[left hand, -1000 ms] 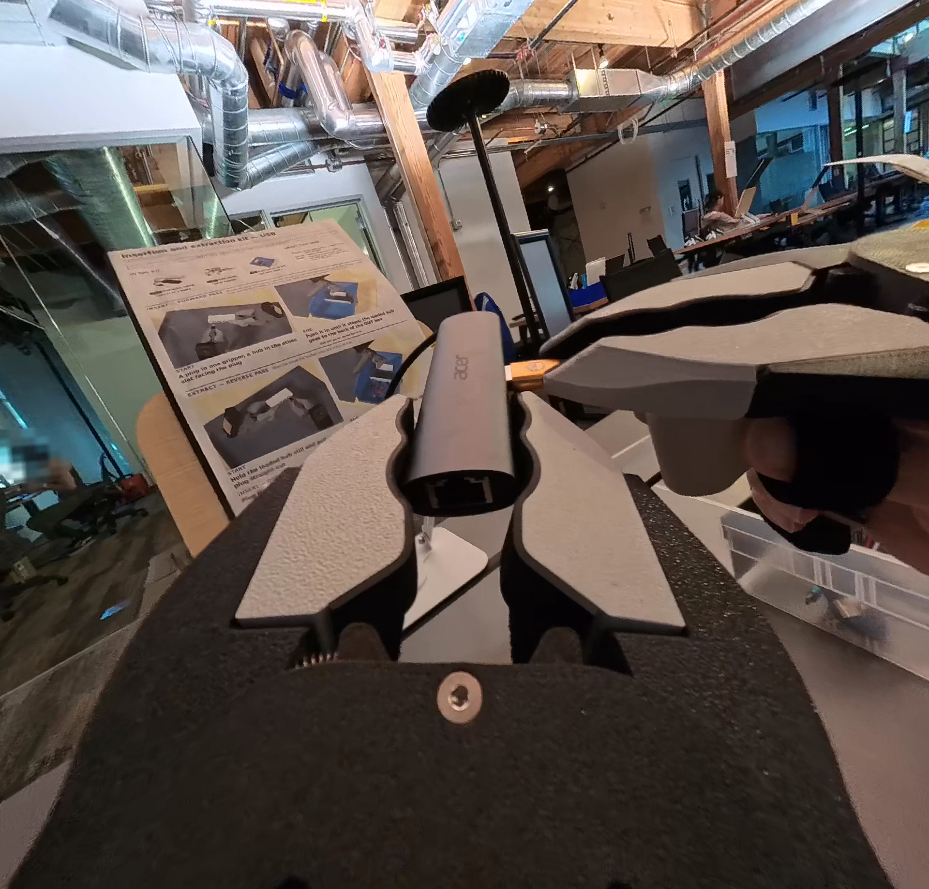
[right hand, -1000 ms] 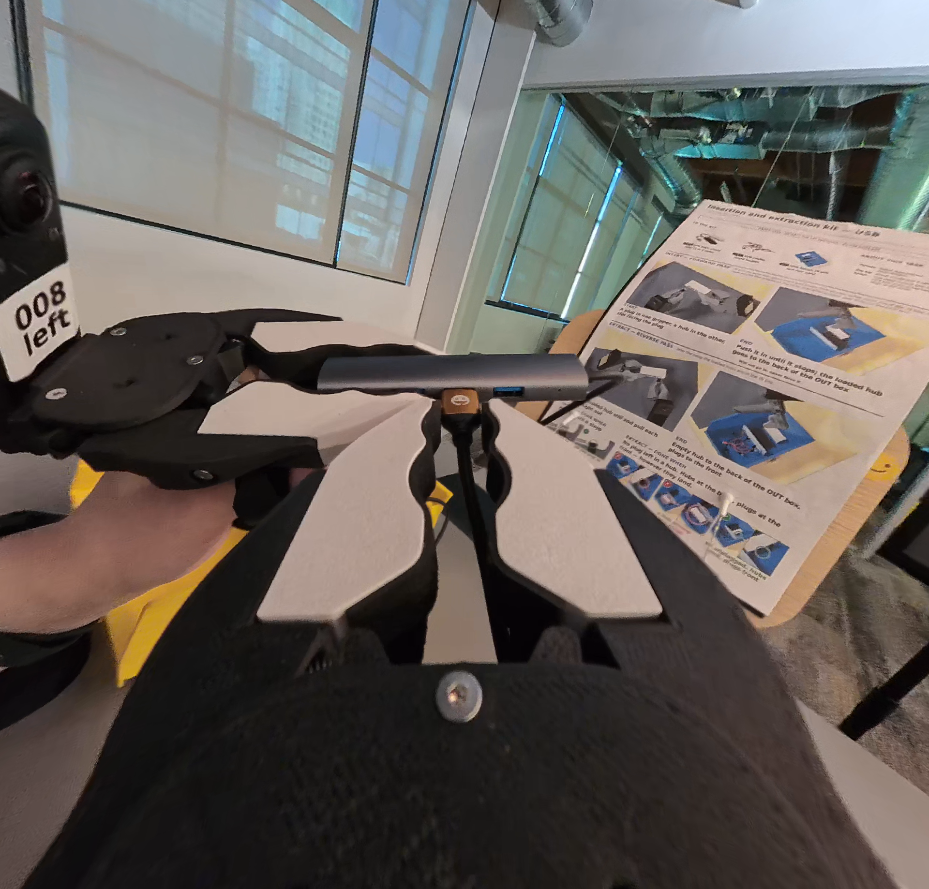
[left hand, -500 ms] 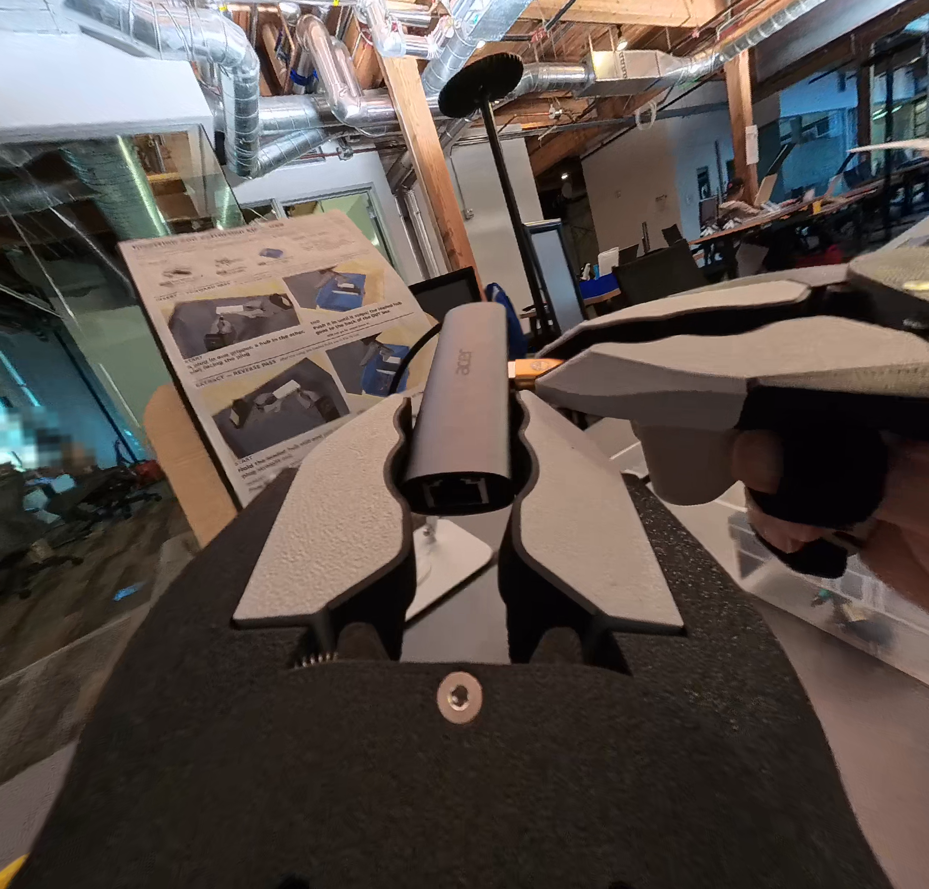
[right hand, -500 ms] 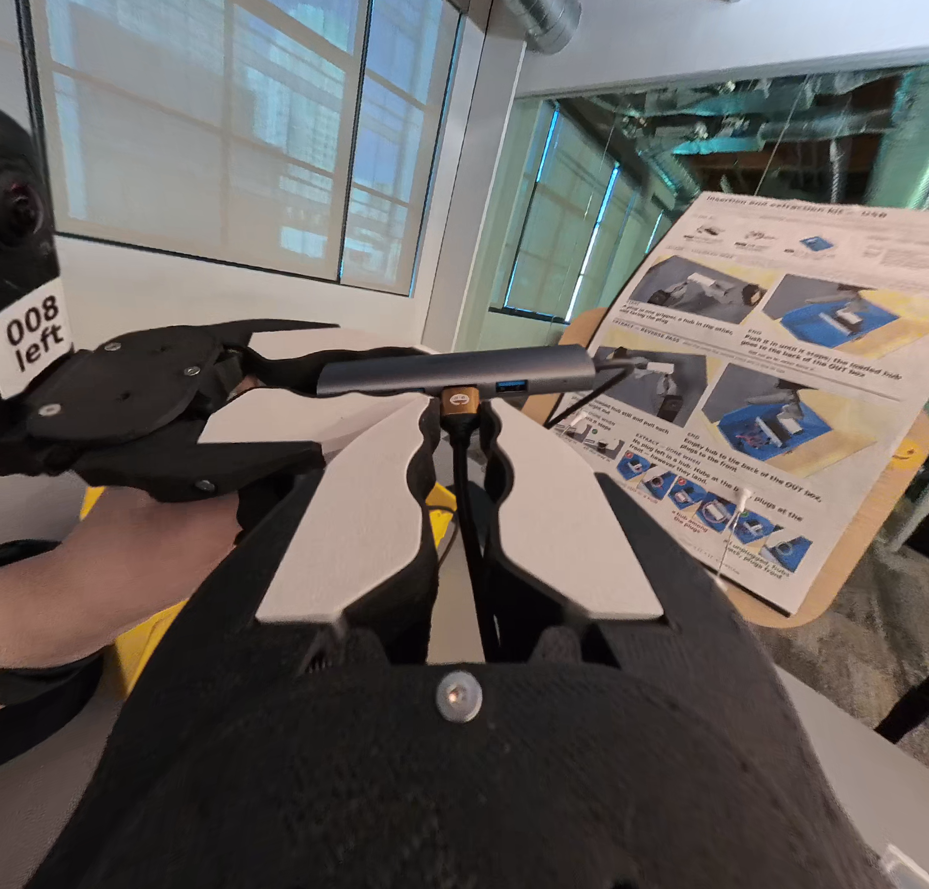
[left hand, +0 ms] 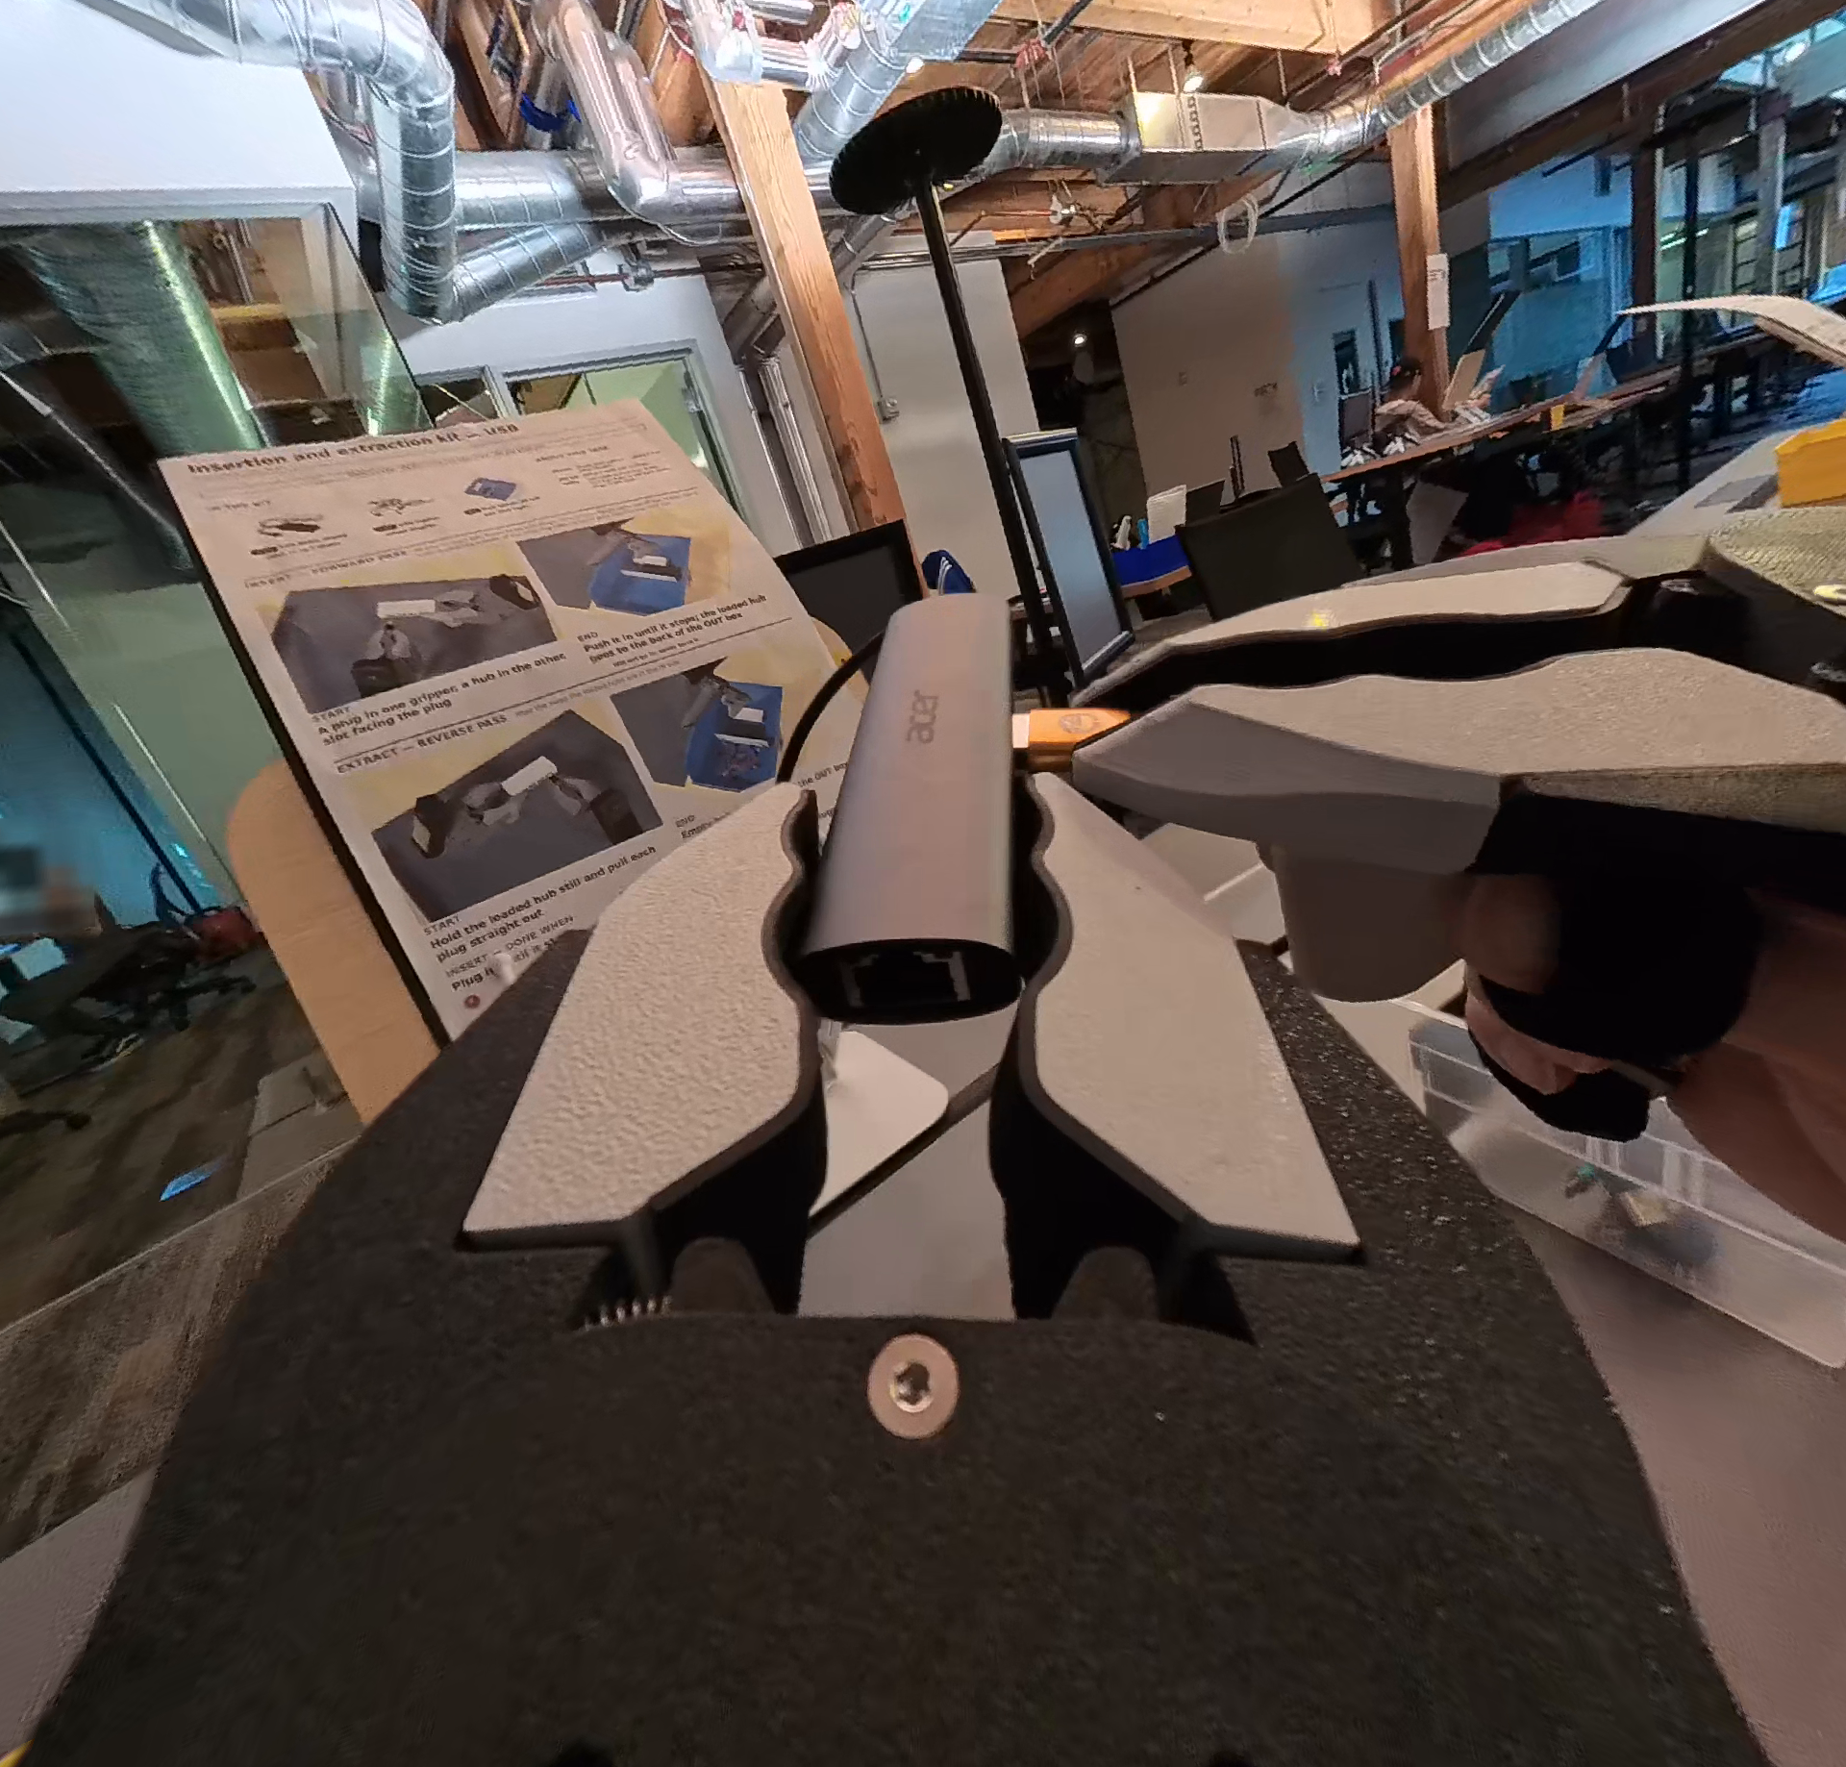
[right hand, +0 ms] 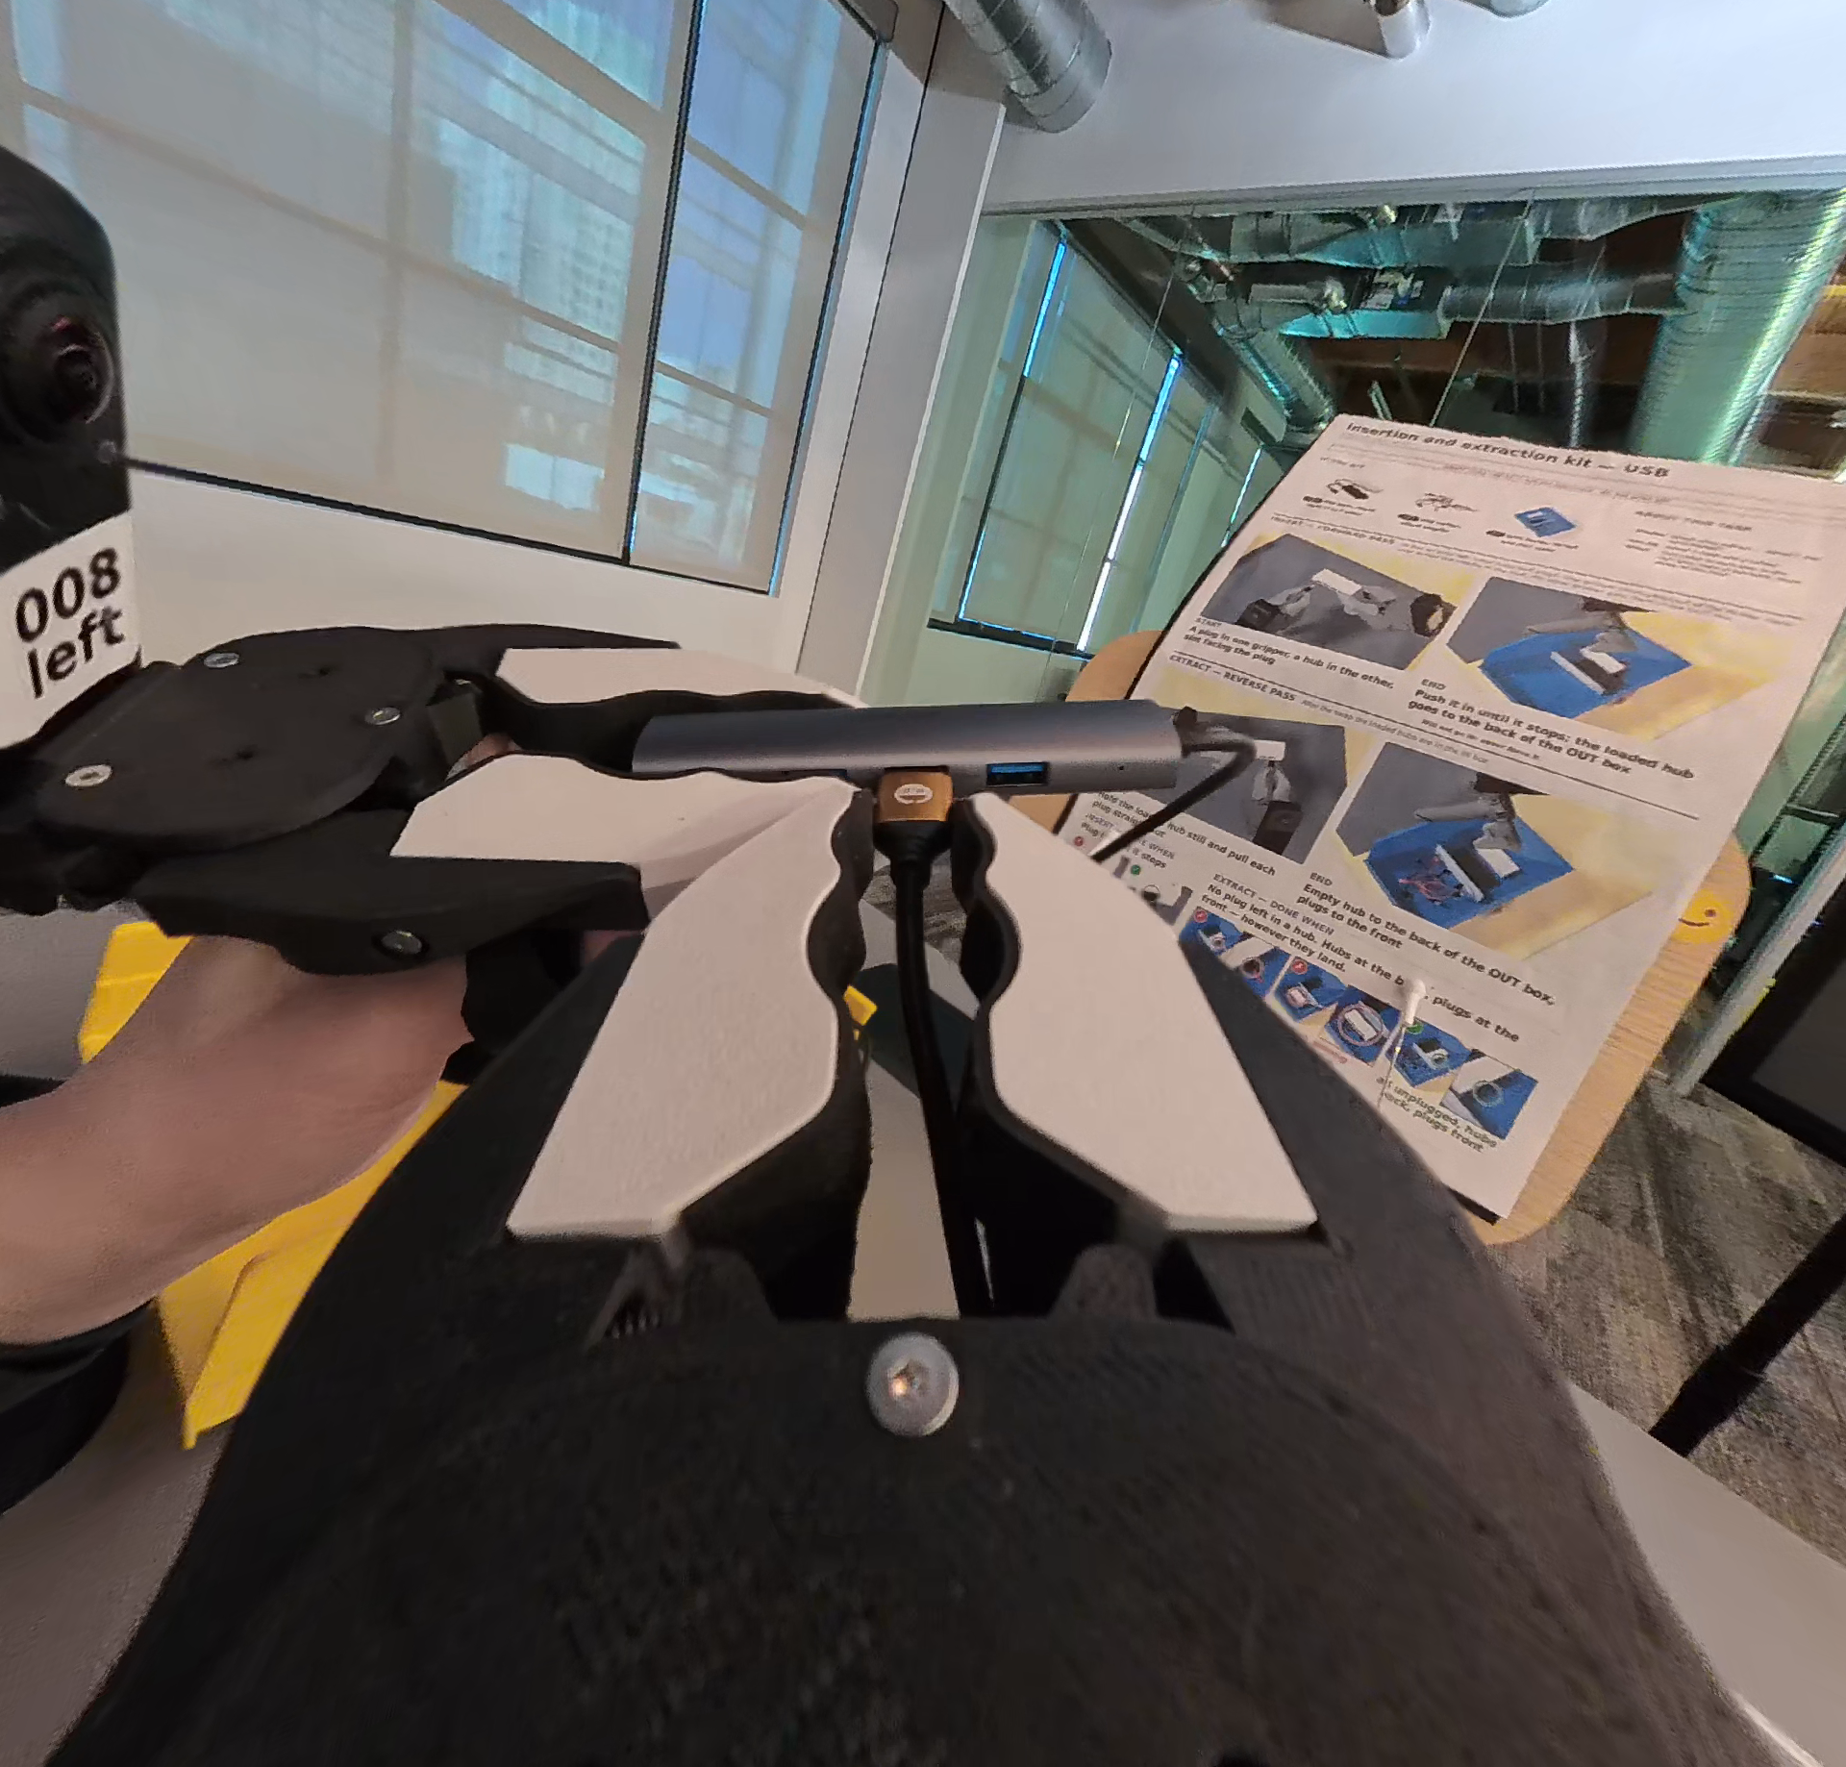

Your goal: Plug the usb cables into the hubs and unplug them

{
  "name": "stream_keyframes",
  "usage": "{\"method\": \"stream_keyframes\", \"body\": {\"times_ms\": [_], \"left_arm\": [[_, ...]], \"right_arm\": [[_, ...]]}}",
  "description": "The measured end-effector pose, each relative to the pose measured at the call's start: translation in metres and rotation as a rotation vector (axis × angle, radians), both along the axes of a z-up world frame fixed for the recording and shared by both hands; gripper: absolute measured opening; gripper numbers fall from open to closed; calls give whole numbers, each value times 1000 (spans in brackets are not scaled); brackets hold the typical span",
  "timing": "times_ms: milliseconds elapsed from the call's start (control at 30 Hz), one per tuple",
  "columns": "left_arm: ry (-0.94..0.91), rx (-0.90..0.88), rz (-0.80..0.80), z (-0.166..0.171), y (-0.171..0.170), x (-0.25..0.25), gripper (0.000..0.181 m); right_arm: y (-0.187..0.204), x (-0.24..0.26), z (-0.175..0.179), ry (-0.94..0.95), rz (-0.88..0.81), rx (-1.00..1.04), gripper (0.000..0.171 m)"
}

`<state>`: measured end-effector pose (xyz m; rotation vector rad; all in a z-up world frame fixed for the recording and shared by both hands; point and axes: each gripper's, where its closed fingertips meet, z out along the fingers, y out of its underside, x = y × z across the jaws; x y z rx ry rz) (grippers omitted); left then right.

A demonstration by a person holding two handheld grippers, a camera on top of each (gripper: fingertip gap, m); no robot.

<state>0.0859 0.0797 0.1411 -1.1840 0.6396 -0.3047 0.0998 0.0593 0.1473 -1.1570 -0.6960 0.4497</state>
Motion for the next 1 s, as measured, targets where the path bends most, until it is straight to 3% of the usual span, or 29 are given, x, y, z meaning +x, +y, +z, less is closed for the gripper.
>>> {"method": "stream_keyframes", "body": {"times_ms": [300, 367, 433, 467, 567, 733, 933, 1000], "left_arm": [[42, 23, 15, -1, 1, 1, 36], [-8, 8, 235, 2, 25, -41, 36], [-195, -91, 73, 11, 24, -70, 35], [-231, -52, -4, 21, 14, -72, 35], [-82, -10, 85, 21, 11, -68, 36], [-44, -62, -17, 13, 6, -51, 36], [-89, -63, -104, 26, -8, -52, 35], [-72, -95, -102, 22, -8, -49, 35]], "right_arm": [[0, 2, -1, -13, -14, -3, 16], [-13, 7, 8, 10, -1, 51, 16], [-21, 16, 22, 15, -37, 112, 16], [-21, 16, 23, 25, -12, 95, 16], [-19, 10, 18, 2, 26, 55, 16], [-14, 10, 8, -48, 82, -20, 16], [-13, 34, 17, 114, 313, -268, 16], [-11, 45, 21, 152, 320, -279, 16]]}}
